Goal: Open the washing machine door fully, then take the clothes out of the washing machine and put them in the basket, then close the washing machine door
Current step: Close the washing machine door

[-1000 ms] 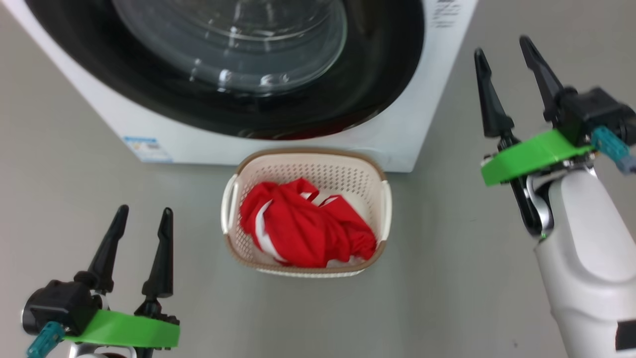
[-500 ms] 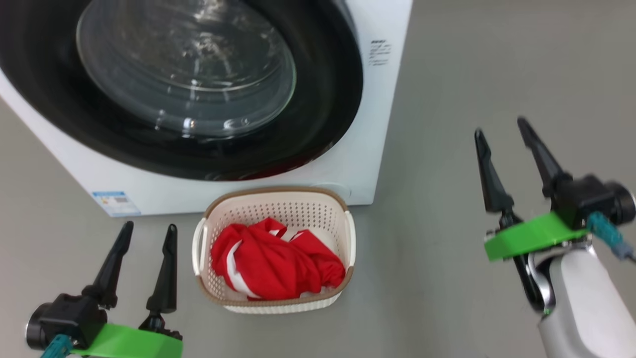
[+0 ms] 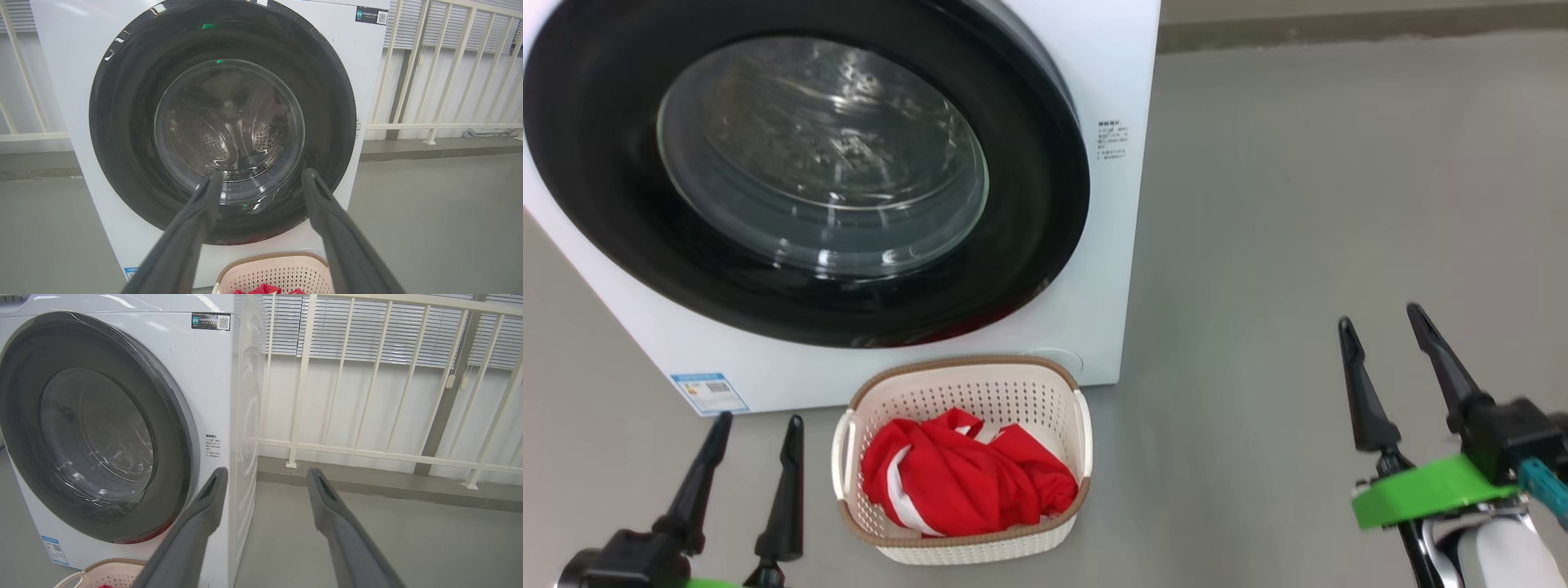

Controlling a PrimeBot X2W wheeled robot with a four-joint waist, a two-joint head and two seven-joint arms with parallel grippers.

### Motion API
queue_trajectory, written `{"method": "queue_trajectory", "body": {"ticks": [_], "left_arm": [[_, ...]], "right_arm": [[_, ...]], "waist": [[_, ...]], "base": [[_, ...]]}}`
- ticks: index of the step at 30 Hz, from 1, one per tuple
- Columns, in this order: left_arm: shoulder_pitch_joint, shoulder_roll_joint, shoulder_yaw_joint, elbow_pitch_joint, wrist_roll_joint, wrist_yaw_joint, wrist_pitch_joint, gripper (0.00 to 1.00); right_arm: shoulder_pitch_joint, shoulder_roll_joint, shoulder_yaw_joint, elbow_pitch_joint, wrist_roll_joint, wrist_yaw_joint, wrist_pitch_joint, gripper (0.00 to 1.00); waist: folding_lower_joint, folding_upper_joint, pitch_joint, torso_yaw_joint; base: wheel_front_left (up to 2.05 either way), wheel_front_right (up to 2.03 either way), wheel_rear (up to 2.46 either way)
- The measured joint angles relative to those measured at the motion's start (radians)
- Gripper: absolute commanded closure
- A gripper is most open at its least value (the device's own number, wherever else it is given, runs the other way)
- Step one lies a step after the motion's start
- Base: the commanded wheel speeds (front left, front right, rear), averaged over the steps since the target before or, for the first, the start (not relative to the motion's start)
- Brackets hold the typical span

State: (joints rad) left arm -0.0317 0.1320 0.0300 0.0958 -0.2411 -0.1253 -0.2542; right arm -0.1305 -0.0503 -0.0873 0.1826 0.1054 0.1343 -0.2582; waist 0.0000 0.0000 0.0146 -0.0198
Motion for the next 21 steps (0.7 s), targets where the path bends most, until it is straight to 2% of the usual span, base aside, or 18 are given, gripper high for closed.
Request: {"method": "queue_trajectory", "body": {"ticks": [10, 21], "left_arm": [[0.047, 0.001, 0.007, -0.011, 0.023, 0.0, 0.0, 0.0], [0.076, -0.006, 0.028, -0.018, 0.031, 0.0, 0.0, 0.0]], "right_arm": [[0.151, 0.009, -0.024, -0.1, 0.0, 0.0, 0.0, 0.0], [0.194, 0.012, -0.029, -0.121, 0.01, 0.0, 0.0, 0.0]], "waist": [[0.0, 0.0, -0.044, 0.012], [0.0, 0.0, -0.059, 0.004]], "base": [[0.0, 0.0, 0.0], [0.0, 0.0, 0.0]]}}
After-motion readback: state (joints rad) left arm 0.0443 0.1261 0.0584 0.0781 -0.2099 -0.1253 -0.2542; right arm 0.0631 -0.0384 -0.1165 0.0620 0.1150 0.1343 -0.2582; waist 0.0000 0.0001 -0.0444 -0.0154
